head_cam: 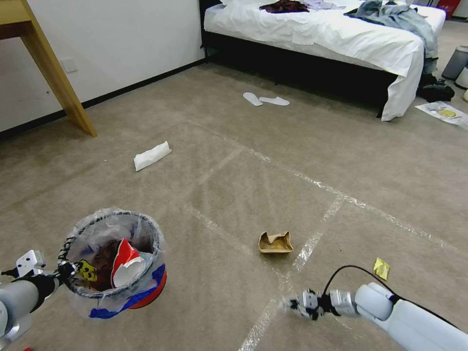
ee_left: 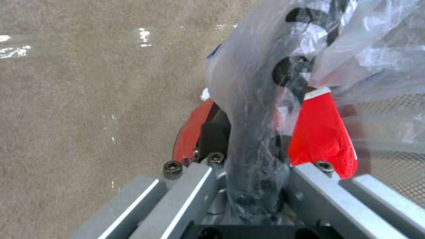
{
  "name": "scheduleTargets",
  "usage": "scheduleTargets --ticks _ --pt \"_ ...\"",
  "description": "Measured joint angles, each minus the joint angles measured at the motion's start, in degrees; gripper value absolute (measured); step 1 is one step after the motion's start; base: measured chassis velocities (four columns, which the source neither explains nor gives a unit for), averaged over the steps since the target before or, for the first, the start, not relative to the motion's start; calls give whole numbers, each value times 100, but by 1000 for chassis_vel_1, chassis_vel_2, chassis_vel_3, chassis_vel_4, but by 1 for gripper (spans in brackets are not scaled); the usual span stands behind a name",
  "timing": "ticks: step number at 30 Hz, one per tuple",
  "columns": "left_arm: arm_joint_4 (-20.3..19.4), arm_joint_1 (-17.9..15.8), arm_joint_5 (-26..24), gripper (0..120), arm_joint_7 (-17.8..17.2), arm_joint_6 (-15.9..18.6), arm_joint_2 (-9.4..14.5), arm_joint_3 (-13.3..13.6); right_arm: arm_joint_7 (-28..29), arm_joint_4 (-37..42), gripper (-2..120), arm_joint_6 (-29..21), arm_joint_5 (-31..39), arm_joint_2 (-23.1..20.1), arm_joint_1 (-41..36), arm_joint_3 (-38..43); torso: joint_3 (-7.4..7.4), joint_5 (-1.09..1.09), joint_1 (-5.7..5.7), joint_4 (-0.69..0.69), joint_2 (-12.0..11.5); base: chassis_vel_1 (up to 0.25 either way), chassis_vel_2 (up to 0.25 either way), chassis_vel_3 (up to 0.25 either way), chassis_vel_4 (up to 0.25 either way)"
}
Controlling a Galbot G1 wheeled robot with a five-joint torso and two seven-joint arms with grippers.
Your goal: Pick up the trash bin and place the garbage on the floor into it.
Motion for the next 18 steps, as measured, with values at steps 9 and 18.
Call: scheduleTargets --ticks 9,18 --pt "-32 -78 -45 1 89 -65 88 122 1028 940 0 -44 2372 657 1365 668 0 -4 0 4 0 0 0 0 0" --pt "78 -286 -32 1 348 -140 140 348 893 1398 0 -471 3766 1036 2374 720 0 -2 0 0 0 0 0 0 0"
